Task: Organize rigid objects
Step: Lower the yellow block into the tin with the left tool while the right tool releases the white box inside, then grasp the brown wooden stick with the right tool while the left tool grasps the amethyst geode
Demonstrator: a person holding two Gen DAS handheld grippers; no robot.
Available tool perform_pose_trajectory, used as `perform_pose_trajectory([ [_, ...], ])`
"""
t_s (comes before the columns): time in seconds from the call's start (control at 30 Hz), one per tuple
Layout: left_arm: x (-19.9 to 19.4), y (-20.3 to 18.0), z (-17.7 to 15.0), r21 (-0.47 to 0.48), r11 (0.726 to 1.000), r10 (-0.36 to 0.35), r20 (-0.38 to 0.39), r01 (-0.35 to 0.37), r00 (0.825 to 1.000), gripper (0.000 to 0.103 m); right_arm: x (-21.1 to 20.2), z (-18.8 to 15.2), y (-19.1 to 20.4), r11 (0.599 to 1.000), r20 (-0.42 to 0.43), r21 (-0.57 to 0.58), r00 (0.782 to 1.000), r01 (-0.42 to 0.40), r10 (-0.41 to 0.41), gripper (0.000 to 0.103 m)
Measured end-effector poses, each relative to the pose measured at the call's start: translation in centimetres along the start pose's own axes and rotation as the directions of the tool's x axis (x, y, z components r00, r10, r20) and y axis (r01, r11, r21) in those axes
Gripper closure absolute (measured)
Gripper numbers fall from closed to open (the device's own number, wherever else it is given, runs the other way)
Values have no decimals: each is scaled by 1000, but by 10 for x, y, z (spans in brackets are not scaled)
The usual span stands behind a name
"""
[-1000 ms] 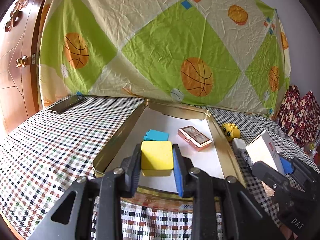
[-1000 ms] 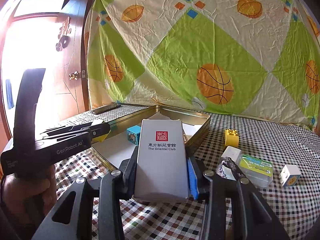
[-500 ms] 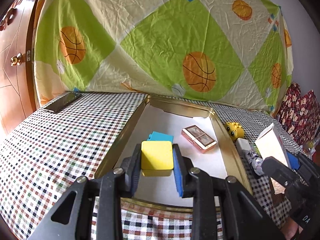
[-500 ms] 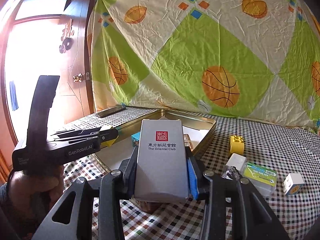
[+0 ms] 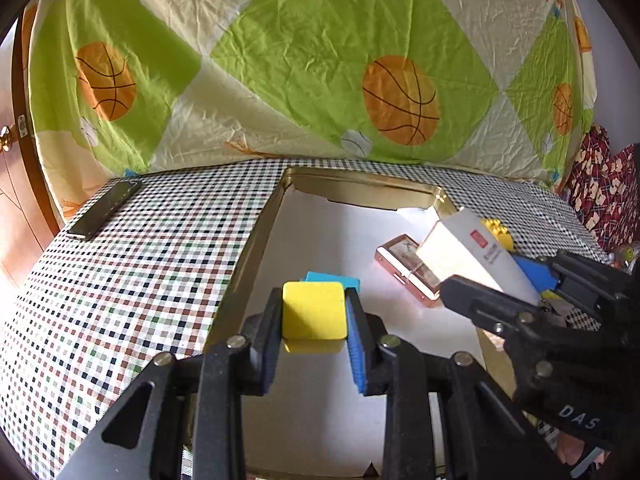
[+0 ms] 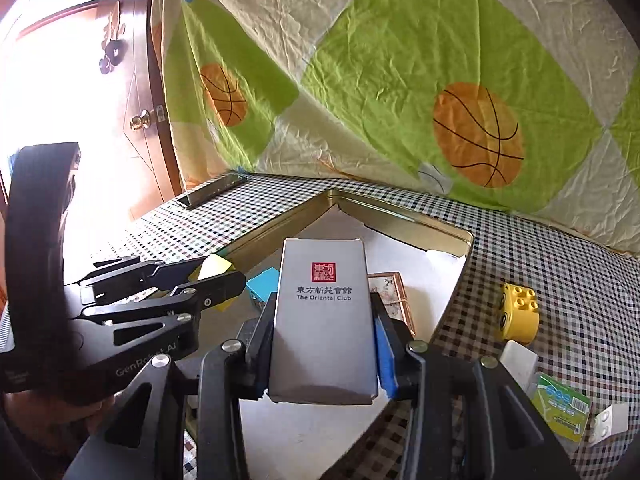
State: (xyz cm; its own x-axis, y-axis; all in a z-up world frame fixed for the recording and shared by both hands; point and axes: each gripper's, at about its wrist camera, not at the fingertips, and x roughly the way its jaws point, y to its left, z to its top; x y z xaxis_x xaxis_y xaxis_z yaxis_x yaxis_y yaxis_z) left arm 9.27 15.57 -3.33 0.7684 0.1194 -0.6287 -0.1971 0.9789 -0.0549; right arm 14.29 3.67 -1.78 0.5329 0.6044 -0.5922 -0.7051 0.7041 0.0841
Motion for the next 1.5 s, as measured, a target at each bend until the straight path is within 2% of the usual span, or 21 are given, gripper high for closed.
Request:
perform_pose_trajectory([
  [0.1, 4, 0, 0, 15, 999, 46, -2, -46, 999, 74, 19, 3, 2, 1000, -45, -2, 999, 12, -12, 54],
  [0.17, 4, 3, 0, 3, 999, 51, -3, -51, 999, 73, 20, 2, 0, 999, -40, 9, 998, 41, -41, 42],
  [0.23, 0, 7, -3, -18, 999, 39, 6, -39, 999, 57, 13, -3, -5, 999, -33, 31, 999, 24, -23, 38],
  [0.27, -4, 8, -4, -27, 999, 40, 19, -39, 999, 42, 7, -7, -8, 999, -31, 35, 999, 26, -25, 38],
  [0.3, -9, 8, -7, -37, 999, 41, 36, -40, 999, 33, -1, -11, -10, 999, -27, 36, 999, 36, -35, 38],
  [0.4, -29, 3, -17, -52, 999, 21, 89, -17, 996, 27, -34, -31, -23, 997, 0, 45, 998, 59, -59, 37],
  [0.5, -45, -13, -29, -44, 999, -15, 135, 21, 991, 22, -71, -57, -44, 989, 21, 84, 992, 118, -120, 35],
  [0.63, -56, -49, -41, -13, 996, -82, 162, 85, 983, 17, -106, -92, -75, 958, 3, 176, 973, 226, -230, 34],
  [0.7, -58, -69, -45, 10, 992, -125, 160, 125, 979, 17, -112, -106, -87, 943, -29, 211, 966, 258, -258, 34],
  [0.87, -53, -111, -52, 91, 983, -167, 126, 157, 978, 16, -109, -120, -96, 935, -75, 241, 966, 259, -248, 34],
  [1.0, -48, -122, -52, 97, 982, -171, 111, 160, 979, 14, -99, -125, -93, 946, -113, 233, 973, 224, -202, 34],
  [1.07, -48, -124, -53, 91, 982, -173, 109, 163, 979, 11, -91, -129, -92, 948, -147, 225, 969, 227, -197, 34],
  [1.1, -47, -125, -53, 89, 982, -175, 108, 166, 979, 11, -91, -130, -92, 946, -146, 221, 968, 235, -206, 40],
  [1.17, -47, -128, -53, 92, 981, -181, 104, 172, 978, 11, -92, -130, -94, 950, -149, 214, 968, 230, -201, 62],
  [1.2, -47, -130, -53, 95, 980, -184, 103, 175, 977, 11, -93, -132, -95, 949, -149, 209, 966, 237, -209, 66],
  [1.27, -48, -134, -53, 104, 978, -190, 103, 180, 976, 11, -96, -132, -100, 948, -146, 214, 967, 235, -207, 84],
  [1.43, -49, -148, -51, 136, 972, -207, 98, 193, 973, 11, -104, -132, -112, 943, -121, 219, 966, 250, -228, 86],
  [1.5, -47, -156, -49, 156, 969, -209, 89, 193, 974, 11, -108, -129, -117, 935, -101, 220, 960, 279, -262, 86],
])
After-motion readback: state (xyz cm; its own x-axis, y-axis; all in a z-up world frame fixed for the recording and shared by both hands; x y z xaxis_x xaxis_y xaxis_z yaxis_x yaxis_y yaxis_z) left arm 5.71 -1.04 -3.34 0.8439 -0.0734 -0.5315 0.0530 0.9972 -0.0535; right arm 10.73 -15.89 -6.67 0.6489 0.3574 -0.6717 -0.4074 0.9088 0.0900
